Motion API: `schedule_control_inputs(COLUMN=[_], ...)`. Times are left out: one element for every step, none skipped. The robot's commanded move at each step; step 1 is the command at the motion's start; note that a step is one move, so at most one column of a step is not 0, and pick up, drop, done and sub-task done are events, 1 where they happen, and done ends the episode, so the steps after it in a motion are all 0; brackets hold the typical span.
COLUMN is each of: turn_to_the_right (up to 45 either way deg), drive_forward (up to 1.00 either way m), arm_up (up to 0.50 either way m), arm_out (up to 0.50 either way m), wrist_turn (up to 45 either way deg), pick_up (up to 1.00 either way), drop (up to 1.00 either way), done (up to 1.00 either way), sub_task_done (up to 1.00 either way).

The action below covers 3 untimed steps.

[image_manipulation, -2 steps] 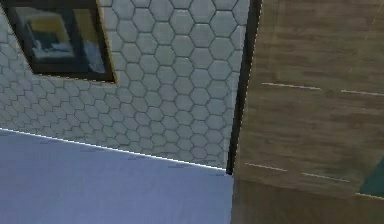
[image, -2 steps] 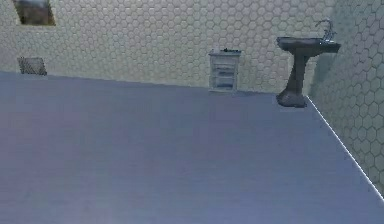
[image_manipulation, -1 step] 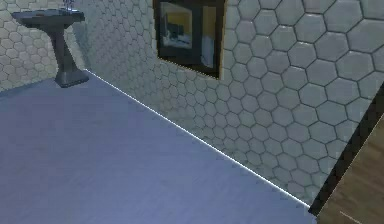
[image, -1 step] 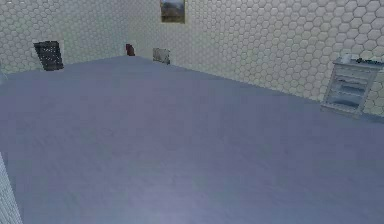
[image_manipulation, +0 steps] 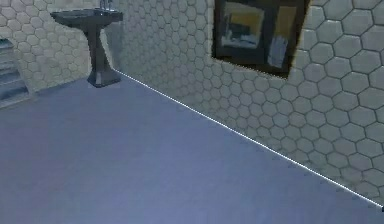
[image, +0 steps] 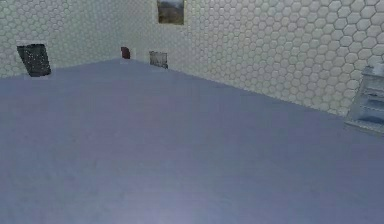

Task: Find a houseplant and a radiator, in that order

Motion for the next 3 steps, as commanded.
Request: schedule_control_inputs(turn_to_the_right=[-6.0,0.0,0.0], drive_forward=[0.00,1.00,1.00], arm_up=[0.00,0.00,0.00], arm_out=[0.00,0.00,0.00], wrist_turn=[0.0,0.0,0.0], pick_up=[0.00,0.00,0.00], drop=[0.00,0.00,0.00], done=[0.00,0.00,0.00], sub_task_done=[0.00,0.00,0.00])
